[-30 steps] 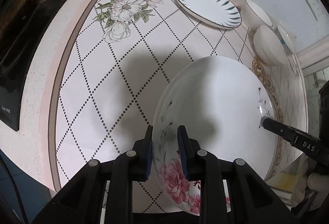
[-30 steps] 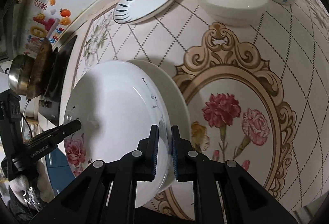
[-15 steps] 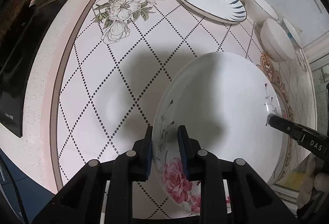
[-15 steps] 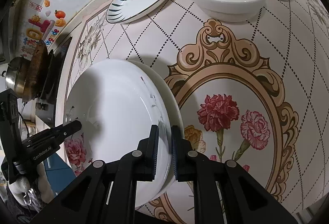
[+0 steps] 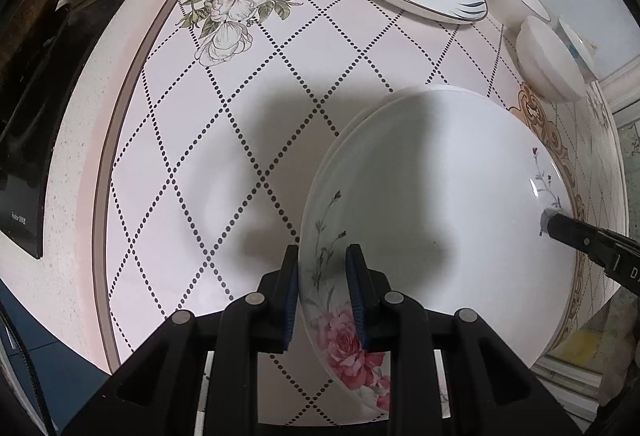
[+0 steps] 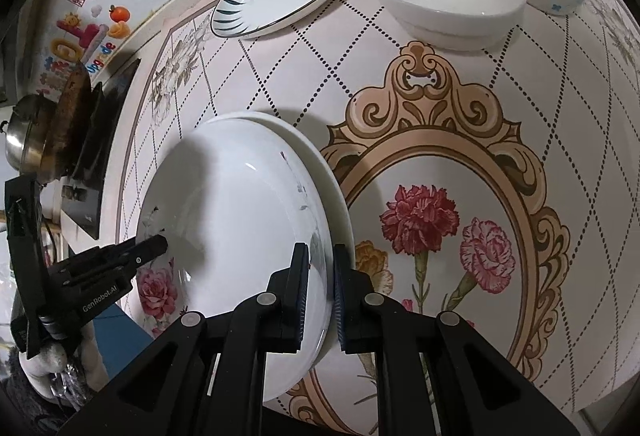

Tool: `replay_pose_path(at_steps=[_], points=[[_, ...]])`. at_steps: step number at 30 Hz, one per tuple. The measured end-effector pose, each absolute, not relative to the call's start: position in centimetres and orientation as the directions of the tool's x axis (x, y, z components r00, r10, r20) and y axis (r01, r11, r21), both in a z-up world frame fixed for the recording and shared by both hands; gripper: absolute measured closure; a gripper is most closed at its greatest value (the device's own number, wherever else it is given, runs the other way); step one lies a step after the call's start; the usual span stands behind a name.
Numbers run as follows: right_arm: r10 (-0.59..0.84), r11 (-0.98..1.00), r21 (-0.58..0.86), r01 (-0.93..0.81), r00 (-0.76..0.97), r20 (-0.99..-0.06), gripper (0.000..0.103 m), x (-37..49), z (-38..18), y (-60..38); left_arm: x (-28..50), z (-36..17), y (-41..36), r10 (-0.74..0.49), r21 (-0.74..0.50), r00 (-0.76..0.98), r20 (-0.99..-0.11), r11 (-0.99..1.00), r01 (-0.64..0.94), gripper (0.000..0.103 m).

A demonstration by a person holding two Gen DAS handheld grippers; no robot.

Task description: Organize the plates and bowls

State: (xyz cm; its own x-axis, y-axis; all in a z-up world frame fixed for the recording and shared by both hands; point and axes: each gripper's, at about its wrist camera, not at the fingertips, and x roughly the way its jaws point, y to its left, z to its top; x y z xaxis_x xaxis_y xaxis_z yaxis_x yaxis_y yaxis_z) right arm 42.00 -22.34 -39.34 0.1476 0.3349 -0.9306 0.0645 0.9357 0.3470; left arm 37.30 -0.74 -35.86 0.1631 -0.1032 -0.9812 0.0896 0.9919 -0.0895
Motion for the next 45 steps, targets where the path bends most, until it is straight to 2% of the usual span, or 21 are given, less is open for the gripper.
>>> replay_pose_path(at_steps=[12, 22, 27, 29, 30, 31, 33, 38, 45], points=[[0.337, 0.924, 0.343, 0.166, 0.067, -0.939, 0.087, 40.9, -39.1, -22.7, 36.7, -36.0, -0.6, -0.105, -0.098, 0.132, -0.986, 0.993, 0.059, 0.083], [0.318, 0.932, 0.318, 0.175, 0.031, -0.948, 0.086, 40.0, -38.6, -23.6, 36.5, -36.2, -0.2, -0.113, -0.108, 0.123, -0.986, 0.993, 0.049, 0.081], [0.355, 0.908, 0.360, 0.213, 0.062, -0.933, 0.086, 40.9, -36.3, -25.9, 35.8, -33.2, 2.9, -0.157, -0.165, 0.155, -0.975, 0.985, -0.044, 0.081], [0.381, 0.893, 0.391, 0.223, 0.091, -0.920, 0.079, 42.0, -35.1, -26.7, 36.3, -31.0, 3.8, -0.136, -0.156, 0.214, -0.967, 0.984, -0.080, 0.077], [0.404, 0.880, 0.419, 0.225, 0.112, -0.908, 0.070, 43.2, -34.4, -27.1, 37.2, -29.9, 4.1, -0.127, -0.155, 0.241, -0.962, 0.983, -0.101, 0.073], [0.422, 0.868, 0.442, 0.225, 0.133, -0.897, 0.065, 44.5, -33.7, -27.4, 38.1, -29.3, 4.4, -0.131, -0.164, 0.254, -0.958, 0.980, -0.113, 0.069], [0.449, 0.855, 0.475, 0.209, 0.161, -0.879, 0.065, 47.4, -32.8, -27.6, 41.3, -28.2, 4.4, -0.147, -0.192, 0.281, -0.948, 0.972, -0.138, 0.063], [0.416, 0.881, 0.450, 0.147, 0.216, -0.883, 0.063, 56.5, -31.3, -27.2, 50.2, -28.6, 2.9, -0.161, -0.206, 0.291, -0.943, 0.970, -0.132, 0.062], [0.340, 0.921, 0.356, 0.159, 0.117, -0.933, 0.063, 67.3, -37.0, -27.0, 59.6, -32.8, -0.4, -0.163, -0.188, 0.238, -0.957, 0.978, -0.088, 0.062]])
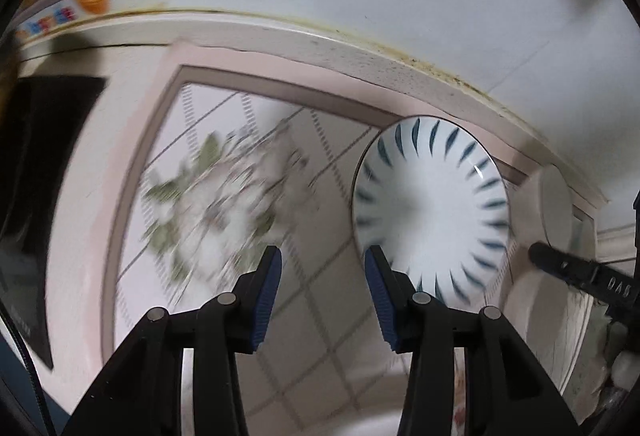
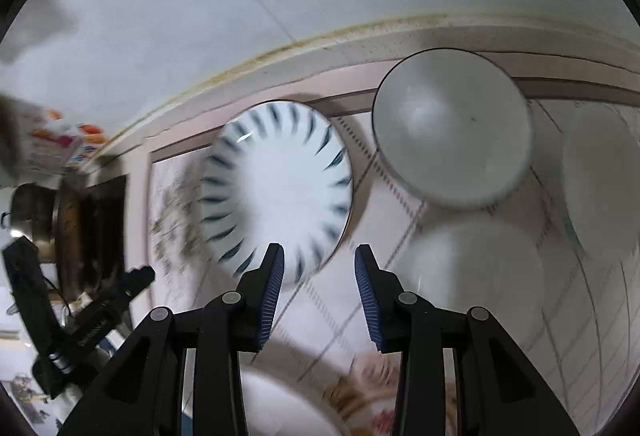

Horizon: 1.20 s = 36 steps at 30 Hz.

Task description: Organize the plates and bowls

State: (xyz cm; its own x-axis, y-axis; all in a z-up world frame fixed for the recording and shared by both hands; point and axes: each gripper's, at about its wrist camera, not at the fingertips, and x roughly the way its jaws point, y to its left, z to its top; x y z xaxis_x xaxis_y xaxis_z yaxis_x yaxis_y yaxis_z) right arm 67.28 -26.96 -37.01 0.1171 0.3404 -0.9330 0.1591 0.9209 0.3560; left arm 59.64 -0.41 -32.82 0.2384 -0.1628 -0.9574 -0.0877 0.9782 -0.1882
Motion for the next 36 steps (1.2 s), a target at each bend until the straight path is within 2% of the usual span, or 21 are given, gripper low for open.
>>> replay_pose_path(at_steps=[6, 8, 9, 10, 12, 26, 36], points=[[0.301, 0.937, 0.308, 0.165, 0.065, -0.951, 0.064, 69.6, -40.8, -26.8, 63.8, -36.5, -2.0, -0.148, -0.158, 0.172, -0.974, 0.986, -0.046, 0.062], [0.292, 0.942, 0.298, 0.154, 0.058, -0.955, 0.071, 69.9, -41.5, -26.4, 64.4, -37.6, -2.3, -0.153, -0.160, 0.160, -0.975, 0.987, -0.030, 0.062], [0.267, 0.953, 0.274, 0.128, 0.071, -0.961, 0.082, 70.1, -41.5, -26.0, 64.6, -38.0, -2.4, -0.154, -0.159, 0.156, -0.976, 0.987, -0.022, 0.063], [0.267, 0.955, 0.275, 0.112, 0.081, -0.960, 0.091, 70.3, -41.6, -25.8, 64.7, -38.3, -2.4, -0.184, -0.190, 0.171, -0.968, 0.982, -0.016, 0.070], [0.240, 0.963, 0.250, 0.101, 0.098, -0.966, 0.096, 70.6, -41.7, -25.5, 64.8, -38.2, -2.5, -0.209, -0.216, 0.200, -0.957, 0.976, -0.015, 0.083], [0.253, 0.964, 0.261, 0.056, 0.121, -0.960, 0.095, 69.9, -41.1, -24.7, 62.2, -36.2, -2.7, -0.152, -0.156, 0.244, -0.958, 0.988, 0.000, 0.087], [0.282, 0.957, 0.290, 0.013, 0.194, -0.940, 0.095, 65.6, -35.9, -24.7, 56.2, -31.4, -2.5, -0.171, -0.179, 0.306, -0.936, 0.984, 0.001, 0.087]])
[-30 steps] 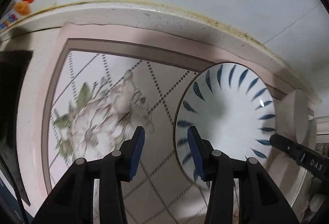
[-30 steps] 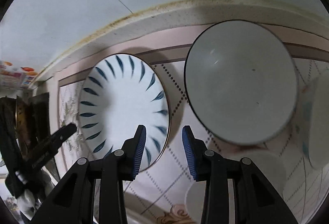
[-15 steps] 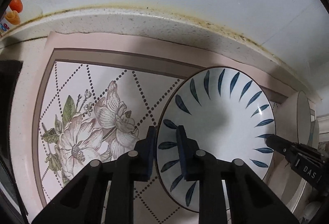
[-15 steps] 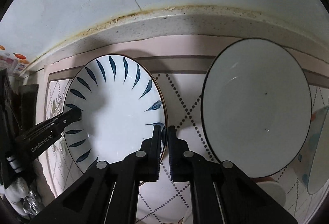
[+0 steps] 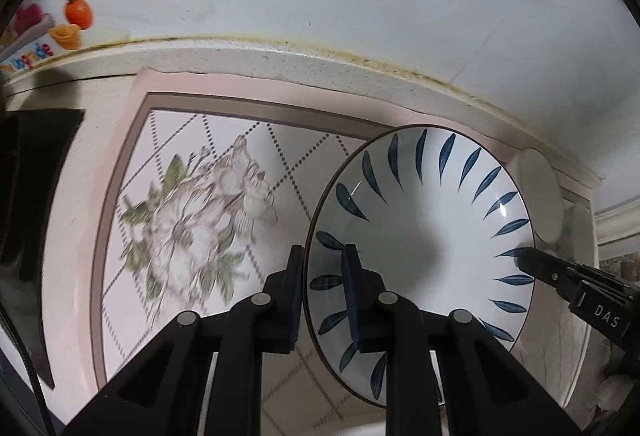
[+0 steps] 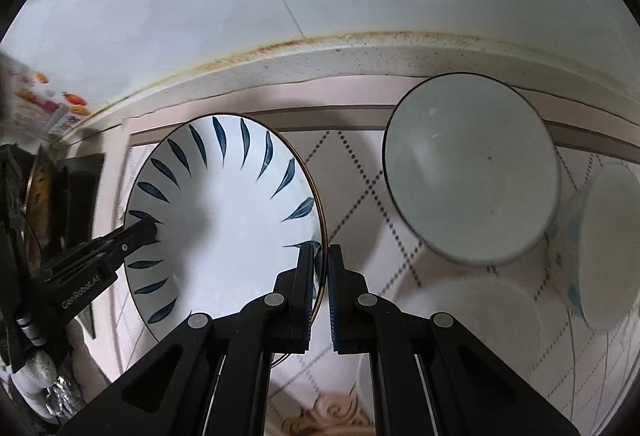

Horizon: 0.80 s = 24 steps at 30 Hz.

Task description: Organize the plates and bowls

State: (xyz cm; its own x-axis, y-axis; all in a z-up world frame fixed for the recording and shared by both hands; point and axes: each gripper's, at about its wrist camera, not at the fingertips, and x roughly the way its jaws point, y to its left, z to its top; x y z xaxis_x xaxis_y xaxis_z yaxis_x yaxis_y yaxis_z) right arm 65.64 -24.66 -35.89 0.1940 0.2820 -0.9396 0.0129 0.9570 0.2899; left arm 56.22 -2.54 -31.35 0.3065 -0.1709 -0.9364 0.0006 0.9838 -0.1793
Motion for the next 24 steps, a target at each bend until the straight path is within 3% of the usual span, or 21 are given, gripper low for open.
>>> replay_pose_path(at_steps=[12, 24], points=[[0.315, 0.947, 0.322, -0.010, 0.236, -0.919, 0.095, 53.5, -30.5, -24.2, 45.4, -26.7, -1.2, -0.187, -0.190, 0.324, -0.927, 0.982, 0.023, 0.087], [0.319, 0.945, 0.326, 0.022, 0.148, -0.936, 0.095, 43.8, -35.5, -21.9, 38.4, -32.0, -0.4, -0.160, -0.147, 0.230, -0.960, 0.987, 0.072, 0.087]])
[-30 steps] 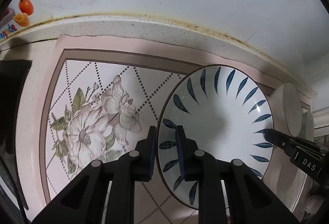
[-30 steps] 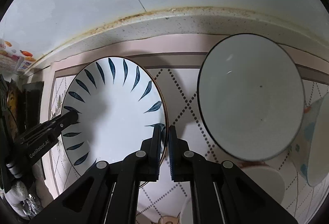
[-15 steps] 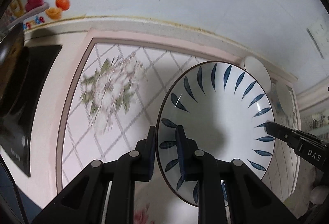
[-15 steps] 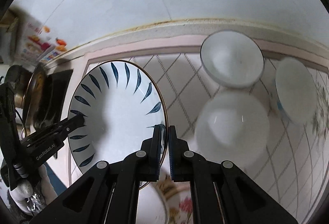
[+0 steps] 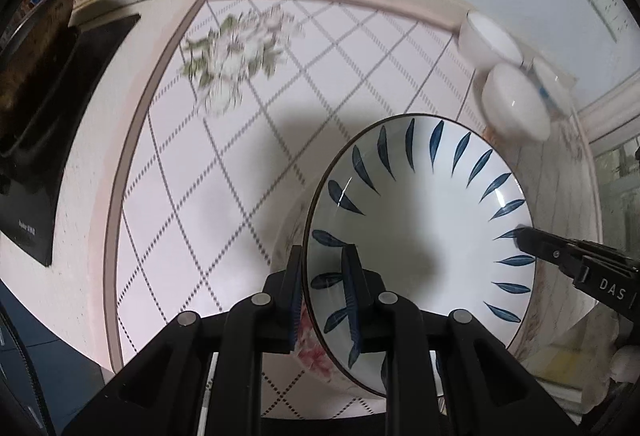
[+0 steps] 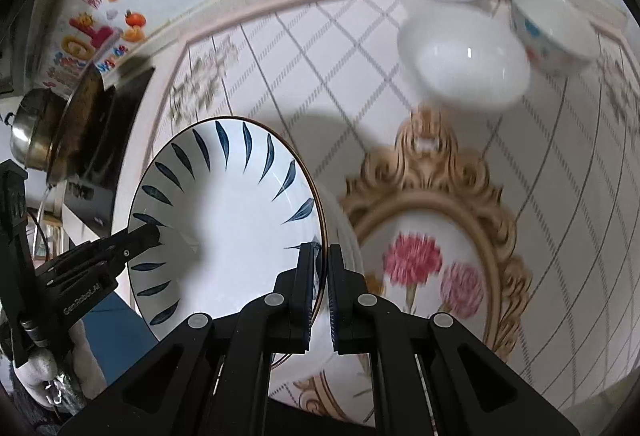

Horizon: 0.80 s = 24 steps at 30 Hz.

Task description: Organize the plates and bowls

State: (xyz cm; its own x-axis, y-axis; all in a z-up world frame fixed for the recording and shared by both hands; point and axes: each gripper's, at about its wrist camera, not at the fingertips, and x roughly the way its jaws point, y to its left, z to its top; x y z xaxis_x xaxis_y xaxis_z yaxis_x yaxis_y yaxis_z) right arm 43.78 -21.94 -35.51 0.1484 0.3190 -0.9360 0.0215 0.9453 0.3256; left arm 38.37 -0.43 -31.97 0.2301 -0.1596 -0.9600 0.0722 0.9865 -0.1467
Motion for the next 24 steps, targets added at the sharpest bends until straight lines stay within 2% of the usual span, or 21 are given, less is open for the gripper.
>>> replay_pose_path(at_steps=[9, 24], points=[[0.301, 0.952, 0.306, 0.028, 0.121, -0.946, 0.095, 42.3, -38.4, -21.4, 37.8, -33.8, -0.6, -0.141, -0.126, 0.212, -0.967, 0.989, 0.083, 0.087], [0.299, 0.952, 0.304, 0.032, 0.103, -0.949, 0.095, 42.1, -39.3, -21.0, 38.3, -34.6, -0.6, -0.132, -0.121, 0.194, -0.972, 0.990, 0.069, 0.086]])
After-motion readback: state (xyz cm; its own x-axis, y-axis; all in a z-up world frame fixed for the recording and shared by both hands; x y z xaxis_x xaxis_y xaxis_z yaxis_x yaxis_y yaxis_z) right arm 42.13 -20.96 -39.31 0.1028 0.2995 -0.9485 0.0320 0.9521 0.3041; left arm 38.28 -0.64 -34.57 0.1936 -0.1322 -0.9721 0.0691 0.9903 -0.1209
